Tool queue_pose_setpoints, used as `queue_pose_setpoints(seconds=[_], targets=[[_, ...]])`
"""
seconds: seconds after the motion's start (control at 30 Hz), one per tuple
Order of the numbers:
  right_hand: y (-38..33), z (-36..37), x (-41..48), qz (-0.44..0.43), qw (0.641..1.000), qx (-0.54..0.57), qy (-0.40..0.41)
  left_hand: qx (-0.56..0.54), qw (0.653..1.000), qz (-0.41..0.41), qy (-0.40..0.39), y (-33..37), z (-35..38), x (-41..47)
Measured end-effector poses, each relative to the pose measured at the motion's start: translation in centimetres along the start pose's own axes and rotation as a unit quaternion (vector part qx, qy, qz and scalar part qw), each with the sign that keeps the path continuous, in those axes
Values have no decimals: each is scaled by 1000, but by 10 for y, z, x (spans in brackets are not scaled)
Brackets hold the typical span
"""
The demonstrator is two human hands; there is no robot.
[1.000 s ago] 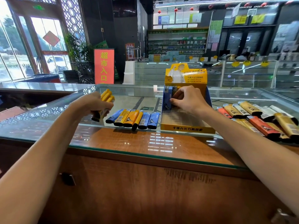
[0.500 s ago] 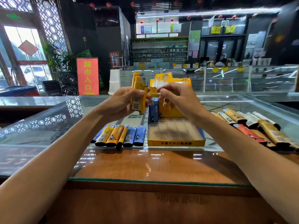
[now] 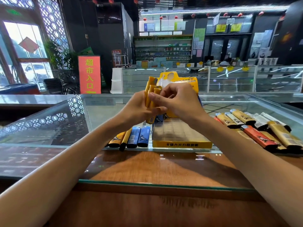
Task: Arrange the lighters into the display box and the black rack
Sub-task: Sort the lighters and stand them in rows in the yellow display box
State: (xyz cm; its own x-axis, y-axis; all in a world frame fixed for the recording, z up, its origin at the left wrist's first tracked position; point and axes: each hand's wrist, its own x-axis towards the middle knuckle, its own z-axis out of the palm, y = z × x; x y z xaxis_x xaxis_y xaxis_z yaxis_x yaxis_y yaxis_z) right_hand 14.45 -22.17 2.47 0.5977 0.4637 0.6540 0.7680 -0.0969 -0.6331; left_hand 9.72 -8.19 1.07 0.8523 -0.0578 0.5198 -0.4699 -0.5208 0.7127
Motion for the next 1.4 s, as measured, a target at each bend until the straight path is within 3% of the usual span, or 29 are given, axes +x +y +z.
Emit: queue_pose_setpoints(seconds=[0.23, 0.37, 0.67, 0.93, 1.1, 1.4], targets=[[-1, 0, 4, 20, 999, -30, 17, 19, 999, 29, 1, 6, 1, -2], [4, -4, 4, 46, 997, 64, -5, 1, 999, 31, -27, 5, -3, -3], [14, -20, 11, 92, 979, 178, -49, -125, 988, -92, 7, -1, -12, -1], [42, -41, 16, 104, 994, 18, -18, -147, 979, -135, 52, -8, -24, -8], [50, -27, 14, 32, 987, -155, 0, -148, 978, -138, 51, -7, -22, -8], [52, -14, 10, -10, 979, -201, -22, -204, 964, -165, 40, -9, -22, -8]])
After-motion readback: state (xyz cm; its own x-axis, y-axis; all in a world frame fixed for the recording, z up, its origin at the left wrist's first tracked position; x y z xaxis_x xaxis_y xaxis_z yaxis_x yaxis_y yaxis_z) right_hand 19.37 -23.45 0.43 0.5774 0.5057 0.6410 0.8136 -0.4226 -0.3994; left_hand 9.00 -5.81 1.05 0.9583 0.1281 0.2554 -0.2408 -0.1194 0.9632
